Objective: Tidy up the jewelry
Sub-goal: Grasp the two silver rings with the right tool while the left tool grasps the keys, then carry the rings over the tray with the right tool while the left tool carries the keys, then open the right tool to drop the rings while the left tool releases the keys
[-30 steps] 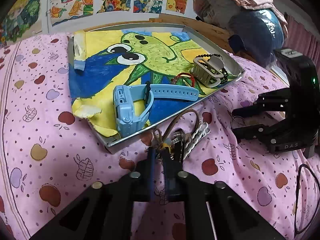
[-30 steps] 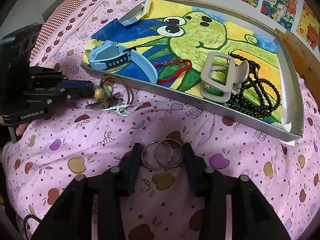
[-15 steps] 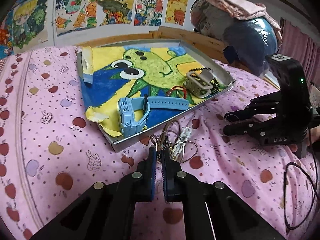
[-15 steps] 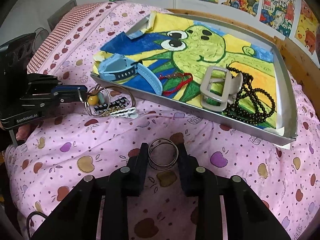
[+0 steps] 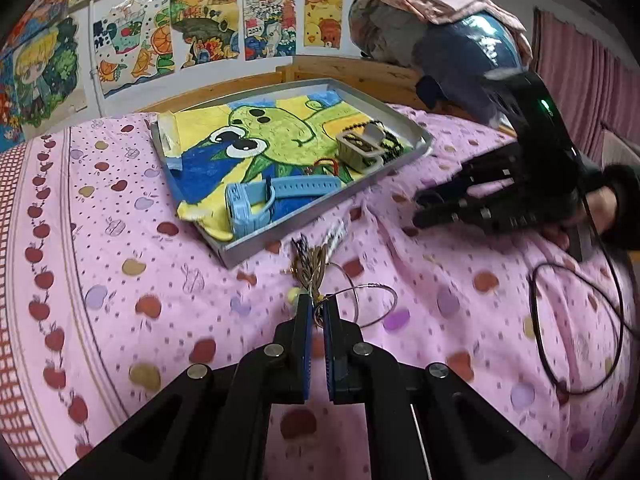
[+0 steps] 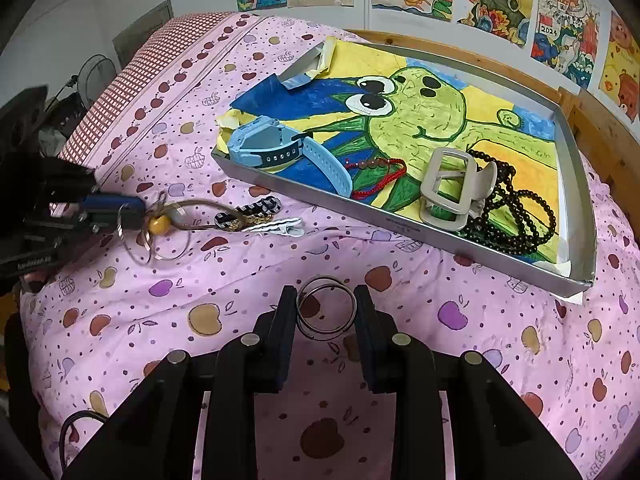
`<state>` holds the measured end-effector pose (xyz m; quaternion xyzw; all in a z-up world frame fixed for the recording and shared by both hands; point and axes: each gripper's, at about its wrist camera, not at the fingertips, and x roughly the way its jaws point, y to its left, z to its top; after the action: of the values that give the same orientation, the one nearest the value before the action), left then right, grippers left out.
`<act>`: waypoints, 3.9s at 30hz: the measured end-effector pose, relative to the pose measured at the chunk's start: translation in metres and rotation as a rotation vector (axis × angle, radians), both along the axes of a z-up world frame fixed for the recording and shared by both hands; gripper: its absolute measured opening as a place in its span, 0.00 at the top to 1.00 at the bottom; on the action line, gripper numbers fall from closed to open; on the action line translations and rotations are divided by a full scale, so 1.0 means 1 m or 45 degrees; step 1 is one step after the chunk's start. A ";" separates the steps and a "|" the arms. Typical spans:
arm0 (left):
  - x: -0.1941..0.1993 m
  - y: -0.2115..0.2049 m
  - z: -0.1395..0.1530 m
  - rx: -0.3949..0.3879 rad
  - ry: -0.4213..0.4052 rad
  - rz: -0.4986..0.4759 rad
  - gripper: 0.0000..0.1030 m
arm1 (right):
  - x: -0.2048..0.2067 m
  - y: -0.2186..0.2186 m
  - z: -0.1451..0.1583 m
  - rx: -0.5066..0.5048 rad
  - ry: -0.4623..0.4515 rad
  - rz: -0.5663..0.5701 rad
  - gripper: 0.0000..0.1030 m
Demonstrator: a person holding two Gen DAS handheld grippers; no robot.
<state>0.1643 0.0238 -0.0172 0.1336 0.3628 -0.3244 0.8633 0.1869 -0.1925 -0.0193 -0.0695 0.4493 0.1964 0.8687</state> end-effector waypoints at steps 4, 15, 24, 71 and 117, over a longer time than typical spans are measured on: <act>-0.012 0.005 0.000 0.010 0.010 -0.016 0.95 | -0.001 0.002 -0.002 -0.002 0.008 0.019 0.75; -0.033 0.022 0.023 -0.089 -0.073 0.057 0.95 | -0.016 0.017 0.013 0.027 -0.068 0.137 0.75; -0.025 0.037 0.031 -0.213 0.042 0.069 0.95 | -0.016 0.017 0.012 0.043 -0.064 0.144 0.75; 0.017 0.020 0.081 -0.350 0.096 0.146 0.96 | -0.016 0.017 0.040 0.172 -0.144 0.175 0.75; 0.171 -0.051 0.039 -0.361 0.189 0.562 0.22 | 0.105 -0.067 0.044 0.075 -0.248 -0.374 0.34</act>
<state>0.3348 -0.0274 0.0214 -0.0949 0.3963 -0.1849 0.8943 0.2915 -0.2598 0.0246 0.0035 0.3625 0.0728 0.9291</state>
